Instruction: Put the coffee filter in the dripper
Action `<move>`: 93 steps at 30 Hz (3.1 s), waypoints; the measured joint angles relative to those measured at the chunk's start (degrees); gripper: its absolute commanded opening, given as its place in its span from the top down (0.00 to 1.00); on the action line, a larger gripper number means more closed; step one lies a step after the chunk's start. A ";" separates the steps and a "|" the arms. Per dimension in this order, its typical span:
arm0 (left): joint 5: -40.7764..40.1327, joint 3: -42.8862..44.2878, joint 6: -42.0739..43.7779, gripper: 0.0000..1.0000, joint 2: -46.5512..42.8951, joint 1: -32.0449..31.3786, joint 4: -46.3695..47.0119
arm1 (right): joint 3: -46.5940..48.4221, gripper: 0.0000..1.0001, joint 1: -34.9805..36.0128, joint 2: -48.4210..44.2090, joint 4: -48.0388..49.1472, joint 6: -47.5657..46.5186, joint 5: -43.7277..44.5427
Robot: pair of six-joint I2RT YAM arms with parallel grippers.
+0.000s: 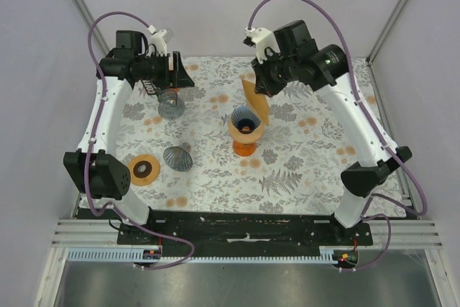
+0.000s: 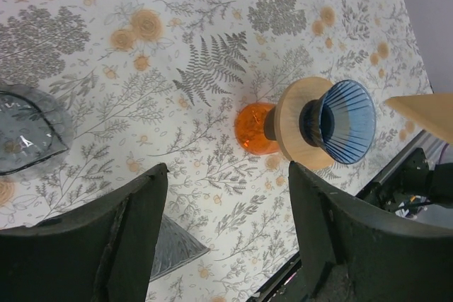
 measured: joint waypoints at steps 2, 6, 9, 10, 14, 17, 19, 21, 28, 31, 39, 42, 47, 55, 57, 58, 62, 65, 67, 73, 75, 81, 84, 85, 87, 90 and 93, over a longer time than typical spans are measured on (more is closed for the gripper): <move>0.00 -0.31 0.22 0.25 0.00 -1.46 -0.07 | 0.42 1.00 0.00 2.82 -1.86 0.02 -0.72; -0.02 -0.87 0.55 0.25 0.00 -4.46 -0.11 | 2.62 1.00 0.04 10.25 -4.07 0.02 -1.25; -0.13 -1.20 0.72 0.25 0.00 -6.32 -0.13 | 3.91 1.00 0.04 14.71 -5.60 0.02 -1.22; -0.20 -1.25 0.76 0.25 0.00 -6.82 -0.13 | 3.91 1.00 0.02 15.34 -6.03 0.02 -1.22; -0.66 -1.27 0.85 0.25 0.04 -9.88 -0.13 | 3.91 1.00 0.00 16.52 -6.97 0.22 -1.25; -1.18 -1.25 0.83 0.24 0.63 -13.20 0.02 | 3.91 1.00 0.00 16.55 -6.95 0.70 -1.33; -1.51 -1.25 0.68 0.24 1.49 -15.30 0.26 | 3.74 1.00 0.04 16.57 -6.69 1.11 -1.99; -1.73 -1.25 0.04 0.24 2.80 -17.22 0.57 | 3.13 1.00 0.04 16.57 -5.95 1.44 -2.43; -2.58 -0.79 -2.80 0.29 6.78 -21.73 1.75 | 1.03 1.00 -0.11 16.68 -5.88 2.64 -2.16; -4.96 -0.48 -3.41 0.44 6.99 -22.34 1.77 | 0.31 1.00 -0.24 16.68 -5.51 2.86 -1.97; -10.49 -0.50 -3.39 0.77 7.34 -23.19 1.84 | -1.29 0.86 -0.28 16.68 -4.31 2.99 -0.90; -11.04 -0.52 -3.37 0.82 7.34 -23.37 2.27 | -1.62 0.65 -0.33 16.33 -3.80 3.19 -0.48; -10.34 -0.63 -3.02 0.83 7.34 -24.00 4.04 | -4.94 0.46 -0.57 13.57 -1.36 3.32 0.46; -7.43 -0.63 -2.19 0.83 6.40 -24.85 7.02 | -9.81 0.37 -0.37 6.99 3.93 1.20 2.51; -7.48 -1.05 -2.14 0.82 6.56 -25.09 6.47 | -12.35 0.37 1.40 3.19 8.76 -0.55 3.08; -7.48 -1.33 -2.14 0.83 6.64 -25.20 6.12 | -13.16 0.38 2.21 1.79 10.16 -1.05 3.08; -7.48 -2.25 -2.12 0.83 6.71 -25.33 5.14 | -17.88 0.69 5.77 -5.01 17.27 -3.39 2.19; -7.54 -2.58 -2.14 0.83 6.71 -25.33 4.81 | -20.70 0.93 6.03 -7.52 20.92 -3.89 -0.48; -7.69 -2.64 -2.14 0.83 6.71 -25.33 4.72 | -22.80 1.00 5.68 -7.78 22.73 -3.34 -1.81; -7.87 -3.10 -2.14 0.83 6.67 -25.33 4.79 | -30.05 1.00 3.76 -6.64 24.28 -0.28 -3.85; -7.87 -3.17 -2.14 0.83 6.67 -25.33 4.81 | -30.51 1.00 3.30 -5.53 24.33 0.35 -3.37; -7.89 -3.13 -2.10 0.66 6.67 -25.33 4.72 | -30.80 1.00 3.08 -0.79 23.32 0.87 -0.02; -8.15 -2.25 -2.12 0.57 6.78 -24.98 3.54 | -31.04 1.00 3.61 -0.09 22.53 0.39 1.11; -8.11 -1.44 -2.03 0.53 6.93 -24.79 2.62 | -31.04 1.00 3.87 0.09 22.45 0.31 1.66; -8.48 -0.09 -1.51 0.44 6.99 -24.44 0.66 | -30.69 1.00 4.26 0.28 22.88 0.00 2.62; -9.05 1.95 -1.22 0.35 6.99 -23.78 -1.92 | -29.73 1.00 4.76 0.42 23.78 -0.26 4.00; -8.90 3.06 -0.79 0.33 6.99 -22.71 -3.10 | -28.89 1.00 5.07 0.81 24.74 -0.50 4.79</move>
